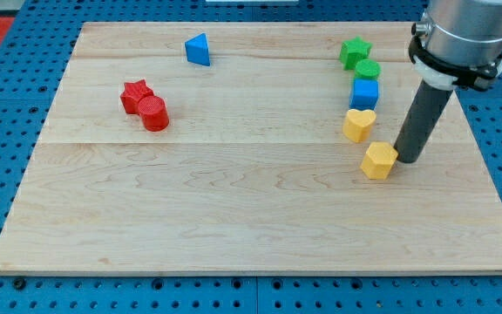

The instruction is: Slide the red circle to the bottom side of the yellow hexagon

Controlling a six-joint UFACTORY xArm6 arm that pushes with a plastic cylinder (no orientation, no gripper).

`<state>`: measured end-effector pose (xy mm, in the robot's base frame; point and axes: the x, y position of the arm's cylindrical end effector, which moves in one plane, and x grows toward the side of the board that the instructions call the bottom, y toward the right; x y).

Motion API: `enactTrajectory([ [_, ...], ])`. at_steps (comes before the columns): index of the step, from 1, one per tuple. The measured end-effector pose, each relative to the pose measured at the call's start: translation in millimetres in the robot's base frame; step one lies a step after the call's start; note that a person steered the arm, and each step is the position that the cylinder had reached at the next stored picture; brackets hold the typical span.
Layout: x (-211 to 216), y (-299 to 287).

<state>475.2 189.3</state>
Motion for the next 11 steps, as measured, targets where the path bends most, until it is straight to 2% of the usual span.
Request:
enactTrajectory([
  [1, 14.4, 36.4],
  [2, 52.8, 44.0],
  [3, 76.5, -76.3],
  [5, -34.1, -149.2],
  [7, -56.3, -383.3],
  [8, -86.8, -388.1],
  [9, -98.4, -364.6],
  [11, -95.4, -273.5],
])
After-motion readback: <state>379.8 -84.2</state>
